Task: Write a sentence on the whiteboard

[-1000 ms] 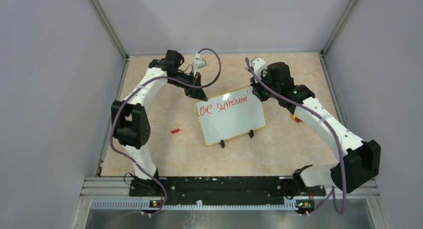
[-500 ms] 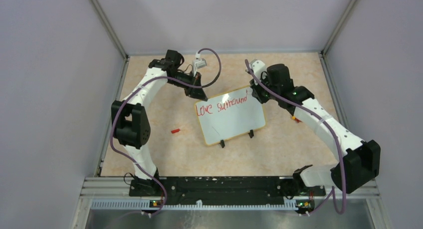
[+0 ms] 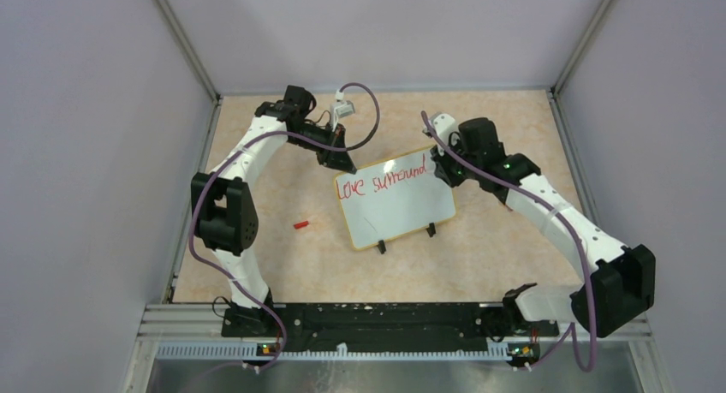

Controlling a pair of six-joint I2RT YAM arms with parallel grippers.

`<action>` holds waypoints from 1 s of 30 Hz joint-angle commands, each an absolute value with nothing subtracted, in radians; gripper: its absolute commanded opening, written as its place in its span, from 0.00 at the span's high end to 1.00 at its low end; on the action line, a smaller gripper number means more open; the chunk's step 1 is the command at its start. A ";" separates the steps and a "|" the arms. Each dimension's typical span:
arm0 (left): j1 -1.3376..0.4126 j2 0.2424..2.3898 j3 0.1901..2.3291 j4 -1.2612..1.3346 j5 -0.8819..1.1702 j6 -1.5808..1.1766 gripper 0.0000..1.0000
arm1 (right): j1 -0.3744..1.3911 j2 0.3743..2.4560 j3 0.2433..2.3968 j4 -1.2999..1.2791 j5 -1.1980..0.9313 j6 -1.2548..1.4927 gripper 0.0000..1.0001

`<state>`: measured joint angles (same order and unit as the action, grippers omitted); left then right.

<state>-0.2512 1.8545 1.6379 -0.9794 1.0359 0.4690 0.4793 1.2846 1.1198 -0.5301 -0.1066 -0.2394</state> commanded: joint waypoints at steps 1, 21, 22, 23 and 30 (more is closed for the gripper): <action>-0.272 1.835 1.620 -0.973 1.018 0.479 1.00 | 0.468 1.243 1.147 -0.566 -0.107 -0.242 1.00; -0.285 1.825 1.606 -0.977 1.015 0.484 1.00 | 0.405 1.211 1.152 -0.539 -0.252 -0.172 1.00; -0.286 1.825 1.605 -0.976 1.014 0.482 1.00 | 0.400 1.212 1.149 -0.533 -0.256 -0.171 1.00; -0.287 1.826 1.607 -0.975 1.013 0.482 1.00 | 0.399 1.213 1.147 -0.528 -0.256 -0.168 1.00; -0.290 1.824 1.606 -0.973 1.011 0.480 1.00 | 0.396 1.226 1.147 -0.500 -0.217 -0.168 1.00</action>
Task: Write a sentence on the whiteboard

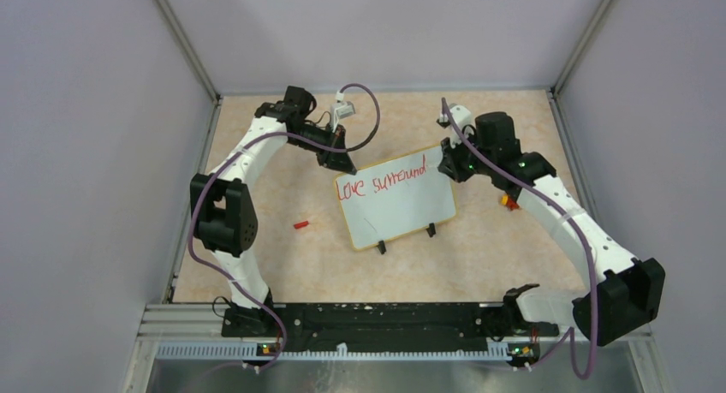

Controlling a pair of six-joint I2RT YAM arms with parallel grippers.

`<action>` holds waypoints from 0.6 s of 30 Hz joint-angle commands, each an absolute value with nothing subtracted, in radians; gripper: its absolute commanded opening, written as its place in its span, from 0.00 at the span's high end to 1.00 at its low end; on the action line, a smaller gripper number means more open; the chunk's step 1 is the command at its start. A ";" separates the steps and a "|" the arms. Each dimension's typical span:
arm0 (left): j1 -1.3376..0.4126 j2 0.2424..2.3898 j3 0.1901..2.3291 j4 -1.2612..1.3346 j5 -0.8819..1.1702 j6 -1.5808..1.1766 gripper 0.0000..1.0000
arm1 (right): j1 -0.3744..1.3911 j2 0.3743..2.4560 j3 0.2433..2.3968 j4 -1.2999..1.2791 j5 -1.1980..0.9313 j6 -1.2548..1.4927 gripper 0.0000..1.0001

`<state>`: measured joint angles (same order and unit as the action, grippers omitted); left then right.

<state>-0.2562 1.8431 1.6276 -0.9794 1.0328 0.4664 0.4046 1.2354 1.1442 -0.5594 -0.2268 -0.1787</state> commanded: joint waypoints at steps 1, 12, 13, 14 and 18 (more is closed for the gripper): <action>-0.290 1.824 1.605 -0.973 1.010 0.479 1.00 | 0.396 1.229 1.148 -0.499 -0.204 -0.171 1.00; -0.290 1.824 1.603 -0.972 1.008 0.480 1.00 | 0.396 1.272 1.146 -0.484 -0.165 -0.179 1.00; -0.289 1.824 1.603 -0.972 1.008 0.480 1.00 | 0.396 1.274 1.147 -0.483 -0.166 -0.179 1.00; -0.290 1.824 1.603 -0.972 1.008 0.480 1.00 | 0.397 1.278 1.147 -0.482 -0.166 -0.181 1.00; -0.290 1.824 1.602 -0.972 1.008 0.481 1.00 | 0.396 1.291 1.149 -0.473 -0.166 -0.183 1.00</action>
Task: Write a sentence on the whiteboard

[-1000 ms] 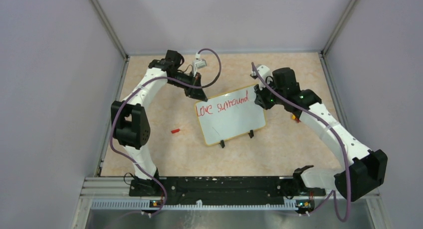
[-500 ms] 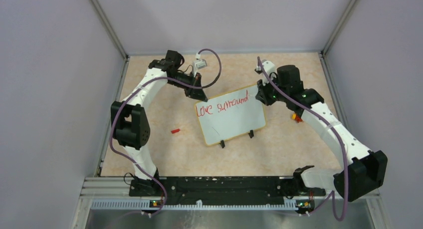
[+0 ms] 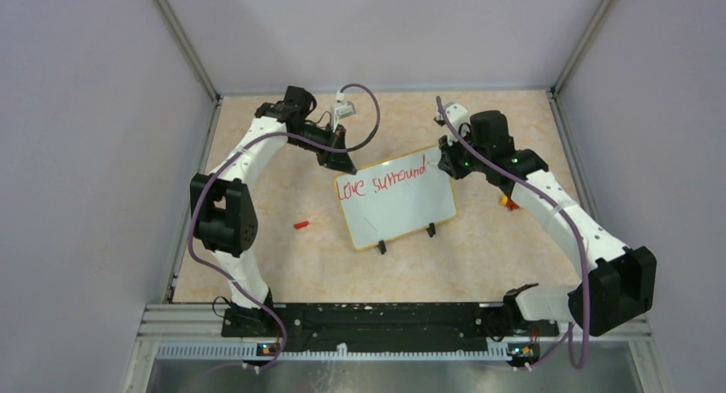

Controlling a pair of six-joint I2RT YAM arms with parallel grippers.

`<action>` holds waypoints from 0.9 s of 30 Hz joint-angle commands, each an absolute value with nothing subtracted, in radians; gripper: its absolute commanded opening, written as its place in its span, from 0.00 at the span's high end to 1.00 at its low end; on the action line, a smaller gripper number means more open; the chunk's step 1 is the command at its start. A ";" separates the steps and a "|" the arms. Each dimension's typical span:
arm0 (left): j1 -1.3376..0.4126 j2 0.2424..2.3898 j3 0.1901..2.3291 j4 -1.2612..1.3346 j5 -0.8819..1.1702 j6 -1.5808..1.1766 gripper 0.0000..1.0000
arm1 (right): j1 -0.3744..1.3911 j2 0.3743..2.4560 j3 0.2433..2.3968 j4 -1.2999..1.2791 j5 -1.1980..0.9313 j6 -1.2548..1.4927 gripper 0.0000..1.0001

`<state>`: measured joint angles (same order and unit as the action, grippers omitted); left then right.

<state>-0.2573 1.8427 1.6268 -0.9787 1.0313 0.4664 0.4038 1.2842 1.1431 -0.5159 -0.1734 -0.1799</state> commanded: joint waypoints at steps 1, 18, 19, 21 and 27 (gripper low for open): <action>-0.290 1.824 1.602 -0.971 1.008 0.482 1.00 | 0.396 1.294 1.150 -0.472 -0.165 -0.183 1.00; -0.290 1.824 1.605 -0.971 1.003 0.483 1.00 | 0.403 1.301 1.134 -0.499 -0.207 -0.211 1.00; -0.290 1.824 1.605 -0.972 1.002 0.483 1.00 | 0.402 1.299 1.130 -0.500 -0.207 -0.214 1.00; -0.290 1.823 1.605 -0.971 1.000 0.483 1.00 | 0.403 1.294 1.122 -0.506 -0.203 -0.219 1.00; -0.290 1.824 1.605 -0.970 1.002 0.482 1.00 | 0.403 1.266 1.109 -0.513 -0.143 -0.234 1.00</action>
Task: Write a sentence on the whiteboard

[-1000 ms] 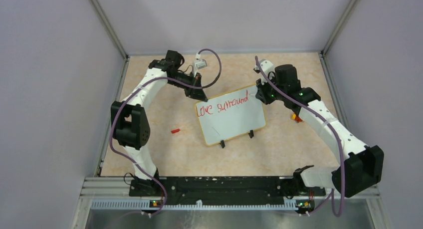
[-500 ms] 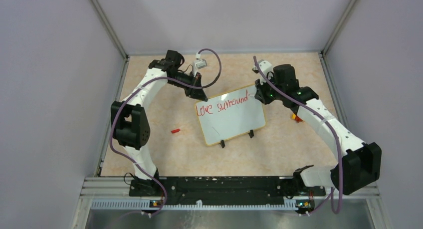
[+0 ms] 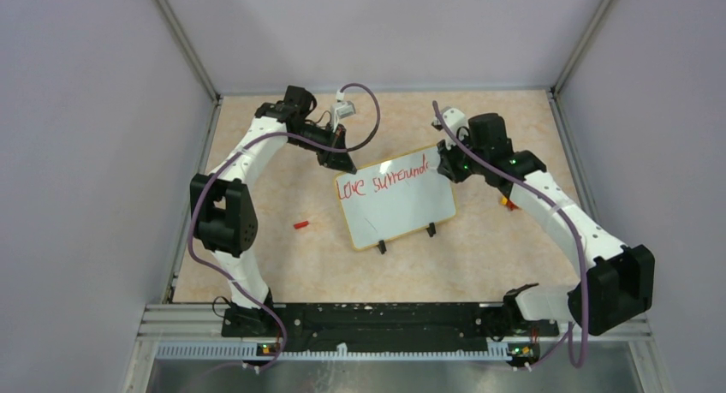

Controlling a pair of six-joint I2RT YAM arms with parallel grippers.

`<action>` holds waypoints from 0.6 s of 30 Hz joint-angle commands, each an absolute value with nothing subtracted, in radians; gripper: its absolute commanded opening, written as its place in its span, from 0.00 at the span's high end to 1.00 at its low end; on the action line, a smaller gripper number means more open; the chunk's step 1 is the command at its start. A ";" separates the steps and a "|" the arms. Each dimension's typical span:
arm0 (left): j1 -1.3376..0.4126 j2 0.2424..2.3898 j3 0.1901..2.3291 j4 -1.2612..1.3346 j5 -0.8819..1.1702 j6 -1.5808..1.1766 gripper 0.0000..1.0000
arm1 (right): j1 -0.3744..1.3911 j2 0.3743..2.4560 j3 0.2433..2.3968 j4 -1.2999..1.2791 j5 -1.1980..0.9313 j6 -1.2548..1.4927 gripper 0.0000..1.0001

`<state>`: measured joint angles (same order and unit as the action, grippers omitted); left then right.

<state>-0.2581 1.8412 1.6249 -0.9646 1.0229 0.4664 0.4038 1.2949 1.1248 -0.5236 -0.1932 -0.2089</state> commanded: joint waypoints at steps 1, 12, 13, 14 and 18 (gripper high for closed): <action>-0.290 1.824 1.605 -0.970 1.001 0.481 1.00 | 0.402 1.262 1.108 -0.513 -0.133 -0.235 1.00; -0.289 1.819 1.602 -0.968 1.000 0.482 1.00 | 0.395 1.261 1.093 -0.536 -0.147 -0.241 1.00; -0.290 1.819 1.602 -0.969 1.000 0.482 1.00 | 0.398 1.263 1.093 -0.541 -0.154 -0.241 1.00; -0.290 1.819 1.602 -0.969 1.000 0.481 1.00 | 0.403 1.265 1.092 -0.544 -0.159 -0.241 1.00; -0.290 1.819 1.600 -0.968 1.000 0.479 1.00 | 0.428 1.266 1.092 -0.545 -0.169 -0.236 1.00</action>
